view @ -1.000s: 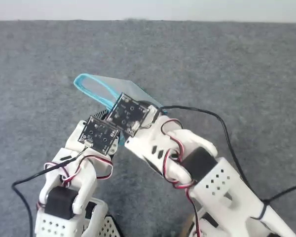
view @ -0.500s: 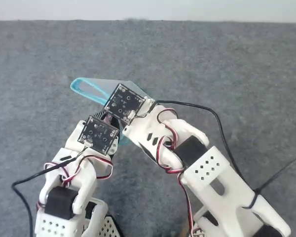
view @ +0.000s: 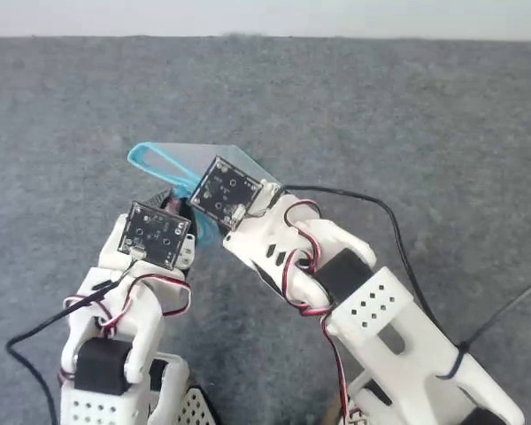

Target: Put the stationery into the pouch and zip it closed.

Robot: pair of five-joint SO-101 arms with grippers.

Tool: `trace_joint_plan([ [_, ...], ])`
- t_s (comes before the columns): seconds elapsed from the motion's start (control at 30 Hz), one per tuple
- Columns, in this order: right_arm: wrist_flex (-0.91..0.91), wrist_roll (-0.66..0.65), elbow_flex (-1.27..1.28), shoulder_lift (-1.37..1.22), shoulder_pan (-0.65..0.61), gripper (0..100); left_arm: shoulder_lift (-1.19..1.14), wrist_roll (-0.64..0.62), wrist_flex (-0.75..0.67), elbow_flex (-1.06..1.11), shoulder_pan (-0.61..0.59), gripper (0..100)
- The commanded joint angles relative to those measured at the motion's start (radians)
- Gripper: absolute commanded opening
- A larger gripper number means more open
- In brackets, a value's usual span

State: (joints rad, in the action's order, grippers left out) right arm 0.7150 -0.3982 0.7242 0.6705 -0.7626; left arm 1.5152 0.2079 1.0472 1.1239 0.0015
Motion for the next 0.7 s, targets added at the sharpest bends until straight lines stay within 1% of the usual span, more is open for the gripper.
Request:
trace_joint_plan([
  [0.0, 0.007, -0.025, 0.055, -0.016, 0.021, 0.7, -0.021, -0.021, -0.025, -0.068, -0.084, 1],
  [0.07, 0.007, -0.026, 0.066, -0.019, 0.021, 0.7, -0.021, -0.021, -0.026, -0.070, -0.110, 1],
  [0.27, 0.012, -0.028, 0.081, -0.016, 0.022, 0.7, -0.021, -0.021, -0.097, -0.053, -0.238, 1],
  [0.4, 0.013, -0.028, 0.083, -0.024, 0.022, 0.7, -0.021, -0.021, -0.127, -0.035, -0.275, 1],
  [0.53, 0.013, -0.028, 0.086, -0.024, 0.024, 0.7, -0.021, -0.018, -0.149, -0.010, -0.281, 1],
  [0.6, 0.015, -0.028, 0.086, -0.024, 0.048, 0.7, -0.021, -0.015, -0.176, 0.010, -0.288, 1],
  [0.67, 0.015, -0.031, 0.086, -0.022, 0.090, 0.7, -0.023, -0.015, -0.209, 0.031, -0.325, 1],
])
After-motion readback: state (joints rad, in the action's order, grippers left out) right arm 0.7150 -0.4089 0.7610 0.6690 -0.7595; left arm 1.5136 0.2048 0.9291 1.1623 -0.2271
